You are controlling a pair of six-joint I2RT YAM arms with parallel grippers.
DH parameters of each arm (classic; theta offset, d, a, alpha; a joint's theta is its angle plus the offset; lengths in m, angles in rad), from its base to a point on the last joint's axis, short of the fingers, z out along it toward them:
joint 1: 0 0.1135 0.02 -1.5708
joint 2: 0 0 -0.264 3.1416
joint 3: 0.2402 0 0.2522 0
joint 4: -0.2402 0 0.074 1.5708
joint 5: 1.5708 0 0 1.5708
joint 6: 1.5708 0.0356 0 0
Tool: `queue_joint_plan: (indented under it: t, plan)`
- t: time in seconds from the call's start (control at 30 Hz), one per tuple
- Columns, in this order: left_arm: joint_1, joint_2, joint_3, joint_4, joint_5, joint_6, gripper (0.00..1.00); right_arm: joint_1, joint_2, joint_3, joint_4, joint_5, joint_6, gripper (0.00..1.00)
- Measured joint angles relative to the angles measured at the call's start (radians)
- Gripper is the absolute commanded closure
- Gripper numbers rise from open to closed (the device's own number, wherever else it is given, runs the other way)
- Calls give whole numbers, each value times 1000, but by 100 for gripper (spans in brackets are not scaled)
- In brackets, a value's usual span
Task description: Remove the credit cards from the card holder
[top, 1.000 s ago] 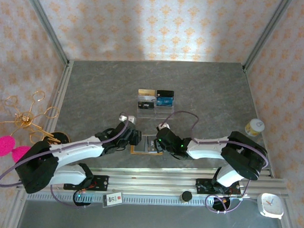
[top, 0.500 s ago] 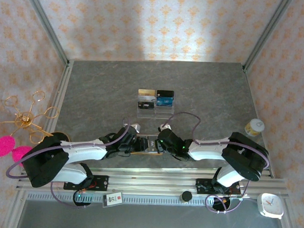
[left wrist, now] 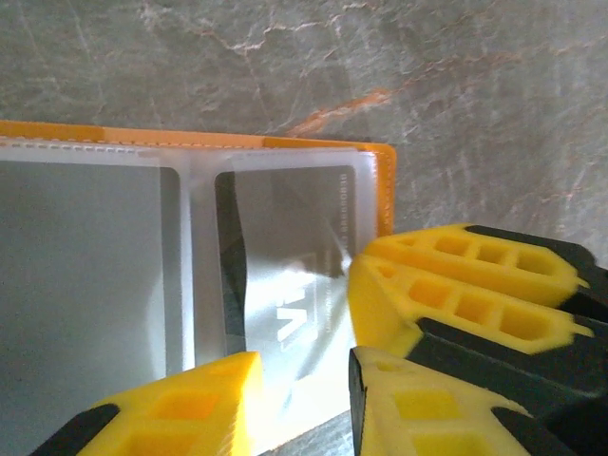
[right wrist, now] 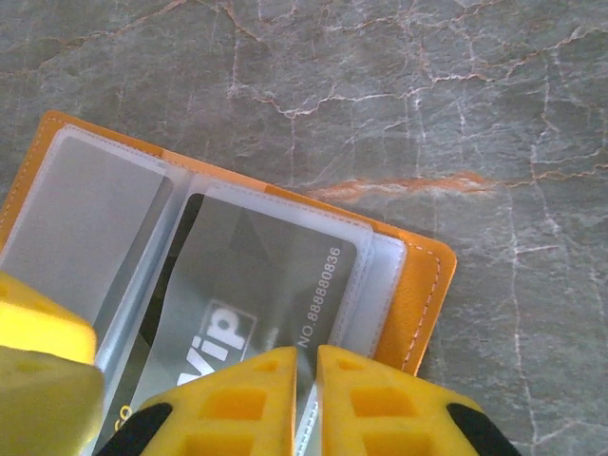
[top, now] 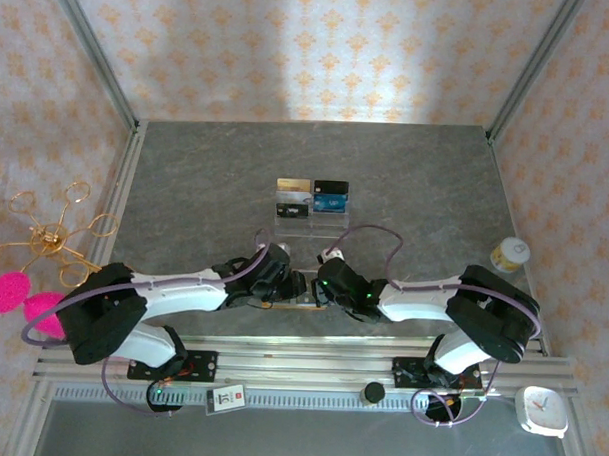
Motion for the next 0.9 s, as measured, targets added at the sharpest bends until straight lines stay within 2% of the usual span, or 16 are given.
queue_joint_plan:
  t: [0.23, 0.5, 0.77, 0.9]
  plan:
    - [0, 30, 18, -60, -47, 27, 70, 0, -12, -14, 2, 0, 0, 88]
    - [0, 46, 18, -50, -64, 51, 71, 0, -16, -35, 38, -8, 0, 90]
    - [0, 48, 14, -32, -64, 55, 72, 0, -2, -54, 107, -93, 0, 93]
    - [0, 46, -2, -13, -65, 52, 79, -2, 4, -57, 121, -101, 1, 93]
